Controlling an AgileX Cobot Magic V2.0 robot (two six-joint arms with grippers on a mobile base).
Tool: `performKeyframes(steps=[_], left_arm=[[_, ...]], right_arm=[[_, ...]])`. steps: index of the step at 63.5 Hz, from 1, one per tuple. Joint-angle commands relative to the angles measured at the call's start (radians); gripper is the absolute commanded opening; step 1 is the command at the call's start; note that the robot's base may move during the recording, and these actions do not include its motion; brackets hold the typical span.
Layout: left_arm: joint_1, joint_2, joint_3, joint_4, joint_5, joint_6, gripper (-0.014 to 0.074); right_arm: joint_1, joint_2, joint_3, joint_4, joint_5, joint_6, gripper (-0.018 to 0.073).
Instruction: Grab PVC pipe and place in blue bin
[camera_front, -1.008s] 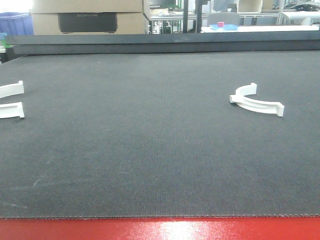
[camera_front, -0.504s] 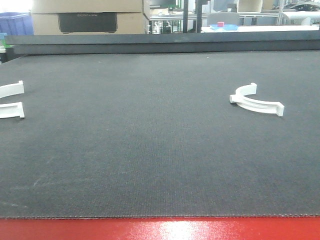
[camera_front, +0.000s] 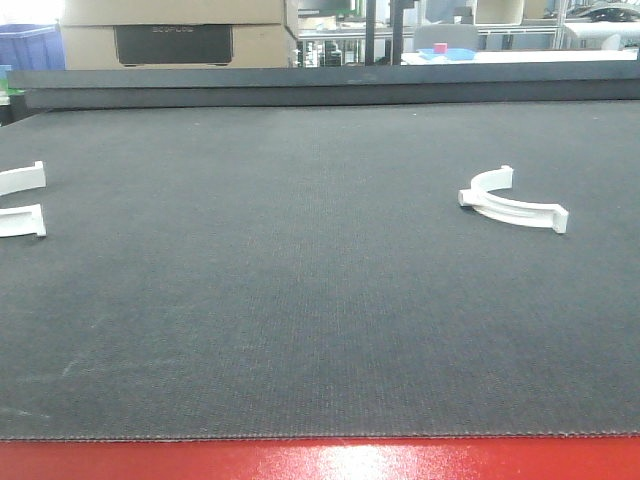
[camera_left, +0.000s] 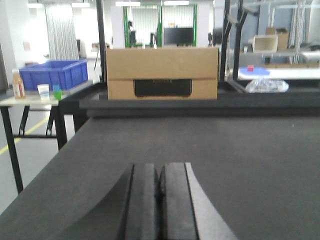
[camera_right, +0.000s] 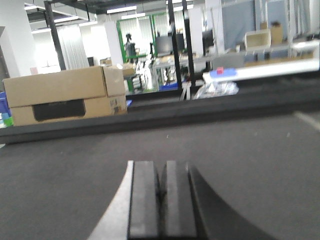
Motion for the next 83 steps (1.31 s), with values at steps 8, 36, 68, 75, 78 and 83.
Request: performKeyframes(steps=[8, 36, 68, 75, 78, 83], left_arm=[[-0.002, 0.225, -0.091, -0.011, 0.014, 0.000, -0.0111], [-0.002, 0.619, -0.188, -0.007, -0.166, 0.000, -0.0111], [-0.002, 0.669, -0.188, -0.006, -0.295, 0.000, -0.0111], [-0.002, 0.673, -0.188, -0.006, -0.335, 0.000, -0.0111], [-0.002, 0.679, -0.188, -0.006, -0.334, 0.000, -0.0111], [-0.002, 0.698, -0.188, -0.006, -0.334, 0.000, -0.0111]], right_arm=[[-0.003, 0.150, -0.088, 0.026, 0.059, 0.001, -0.0155], [-0.001, 0.551, -0.373, 0.001, 0.282, 0.001, -0.0155], [0.099, 0.782, -0.390, 0.013, 0.077, -0.033, -0.0155], [0.126, 0.860, -0.404, 0.013, 0.055, -0.064, -0.0155], [0.127, 0.900, -0.417, 0.013, 0.061, -0.064, -0.0155], [0.127, 0.954, -0.433, 0.013, 0.064, -0.064, -0.0155]])
